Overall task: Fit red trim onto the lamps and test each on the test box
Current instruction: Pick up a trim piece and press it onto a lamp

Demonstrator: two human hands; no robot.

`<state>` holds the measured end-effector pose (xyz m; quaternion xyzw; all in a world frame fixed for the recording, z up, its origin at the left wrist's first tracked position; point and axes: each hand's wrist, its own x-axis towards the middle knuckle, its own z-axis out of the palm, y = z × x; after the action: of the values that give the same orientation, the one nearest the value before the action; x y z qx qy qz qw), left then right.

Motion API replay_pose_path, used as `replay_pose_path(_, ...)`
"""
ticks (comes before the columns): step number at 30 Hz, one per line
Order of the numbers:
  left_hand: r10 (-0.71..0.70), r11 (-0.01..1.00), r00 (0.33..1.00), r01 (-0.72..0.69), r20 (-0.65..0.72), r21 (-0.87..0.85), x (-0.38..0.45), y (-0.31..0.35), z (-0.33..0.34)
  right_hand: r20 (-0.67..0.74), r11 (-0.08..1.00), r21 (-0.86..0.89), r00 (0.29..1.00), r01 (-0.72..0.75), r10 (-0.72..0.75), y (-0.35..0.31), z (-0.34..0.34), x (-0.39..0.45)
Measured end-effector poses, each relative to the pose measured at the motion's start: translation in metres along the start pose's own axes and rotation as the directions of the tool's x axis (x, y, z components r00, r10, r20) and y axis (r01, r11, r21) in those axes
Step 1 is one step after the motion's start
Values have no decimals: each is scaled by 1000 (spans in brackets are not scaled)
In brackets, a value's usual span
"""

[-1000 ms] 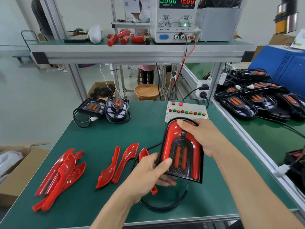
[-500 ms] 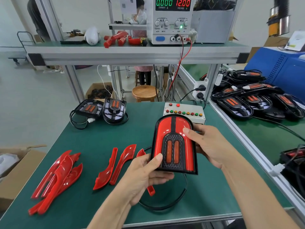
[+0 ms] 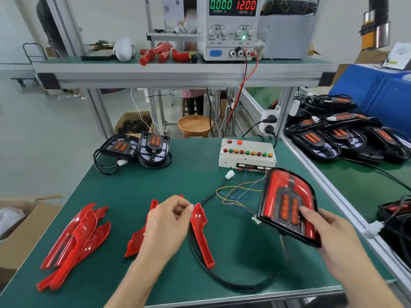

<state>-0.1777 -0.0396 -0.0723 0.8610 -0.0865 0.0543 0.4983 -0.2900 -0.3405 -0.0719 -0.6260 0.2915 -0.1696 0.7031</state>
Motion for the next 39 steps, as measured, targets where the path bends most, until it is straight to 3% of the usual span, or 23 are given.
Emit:
replay_pose_path(8, 90, 924, 986, -135, 139, 358, 48, 5, 48, -172, 979, -40, 966, -202, 193, 29, -22, -10)
replay_pose_path(14, -144, 743, 927, -129, 345, 657, 91, 21, 88, -179, 977, -108, 970, -185, 164, 24, -14, 11)
replay_pose_path(21, -187, 692, 896, -171, 402, 702, 101, 18, 96, -239, 939, -334, 971, -84, 2, 25, -5, 21)
replay_pose_path(23, -196, 732, 885, -155, 422, 664, 103, 14, 91, -290, 813, -576, 951, -84, -106, 23, -4, 17)
replay_pose_path(25, -209, 786, 878, -112, 431, 608, 108, 13, 85, -318, 684, -730, 889, -8, -329, 19, 1, -1)
replay_pose_path(27, -224, 847, 864, -56, 451, 528, 112, 11, 79, -169, 591, -763, 802, 262, -573, 14, 23, -27)
replay_pose_path(28, -232, 874, 855, -27, 465, 485, 112, 11, 76, -6, 502, -775, 790, 384, -613, 14, 38, -40)
replay_pose_path(29, -239, 893, 848, 0, 473, 450, 112, 12, 73, 182, 415, -782, 808, 464, -561, 18, 55, -51)
replay_pose_path(31, -231, 914, 846, 19, 481, 405, 110, 13, 67, 418, 334, -811, 875, 481, -244, 29, 88, -67)
replay_pose_path(33, -228, 924, 842, 28, 490, 381, 109, 14, 61, 428, 312, -856, 903, 413, -20, 37, 110, -70)
replay_pose_path(34, -228, 930, 841, 40, 490, 364, 109, 14, 58, 420, 321, -862, 907, 393, 16, 40, 118, -69)
replay_pose_path(39, -198, 942, 879, 48, 434, 332, 107, 25, 34, 453, 397, -822, 891, 409, 20, 40, 141, -57)
